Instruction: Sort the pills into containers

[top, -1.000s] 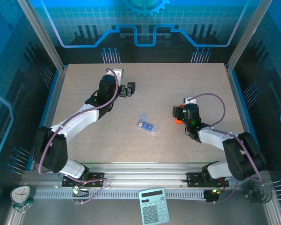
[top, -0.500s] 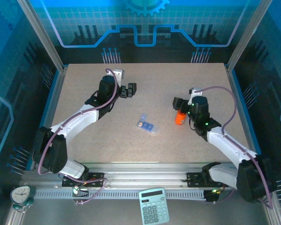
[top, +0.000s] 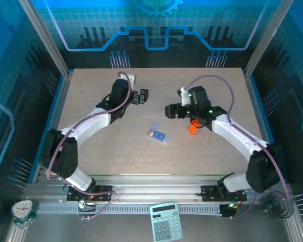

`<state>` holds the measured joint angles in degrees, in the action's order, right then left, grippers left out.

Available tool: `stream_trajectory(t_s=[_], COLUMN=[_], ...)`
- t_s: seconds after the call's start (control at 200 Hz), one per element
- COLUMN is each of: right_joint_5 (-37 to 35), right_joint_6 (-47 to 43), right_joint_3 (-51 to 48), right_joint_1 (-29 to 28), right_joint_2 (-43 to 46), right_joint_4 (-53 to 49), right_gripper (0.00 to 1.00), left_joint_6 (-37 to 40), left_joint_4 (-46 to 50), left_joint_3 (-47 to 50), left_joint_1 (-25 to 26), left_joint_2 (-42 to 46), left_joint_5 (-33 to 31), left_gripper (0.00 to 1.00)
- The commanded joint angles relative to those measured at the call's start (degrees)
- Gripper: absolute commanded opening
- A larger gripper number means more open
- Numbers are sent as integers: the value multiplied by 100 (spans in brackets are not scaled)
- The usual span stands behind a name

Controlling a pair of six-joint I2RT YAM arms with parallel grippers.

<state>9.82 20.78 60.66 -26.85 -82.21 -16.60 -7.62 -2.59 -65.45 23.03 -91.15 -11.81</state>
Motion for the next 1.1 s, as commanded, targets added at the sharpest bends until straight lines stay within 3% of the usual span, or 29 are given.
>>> stream_trajectory(t_s=[0.0,0.175,0.37,0.51,0.73,0.775,1.096], right_joint_5=[273,-192,-323,-358,-438,-463,-491], right_joint_6=[-239,-305,-285,-293,-311,-320,-346], right_joint_3=[142,105,77,51,-27,-48,-233], right_joint_1=[-313,-662,-672,-677,-681,-686,-685], right_joint_2=[-366,-833,-1310,-1553,-1621,-1622,-1608], right_joint_4=[-574,-606,-590,-564,-545,-546,-537], right_gripper=[81,81,80,79,79,79,79], left_joint_6=[-67,-53,29,9,-69,-79,120], left_joint_4=[295,395,491,623,1040,1122,1496], left_joint_3=[-177,-183,-214,-302,-663,-738,-1153], left_joint_1=[-23,-24,-12,-16,-4,4,245], left_joint_2=[-151,-313,-427,-521,-830,-900,-1299], left_joint_5=[-80,142,443,587,723,760,634], left_gripper=[99,99,87,65,14,0,0])
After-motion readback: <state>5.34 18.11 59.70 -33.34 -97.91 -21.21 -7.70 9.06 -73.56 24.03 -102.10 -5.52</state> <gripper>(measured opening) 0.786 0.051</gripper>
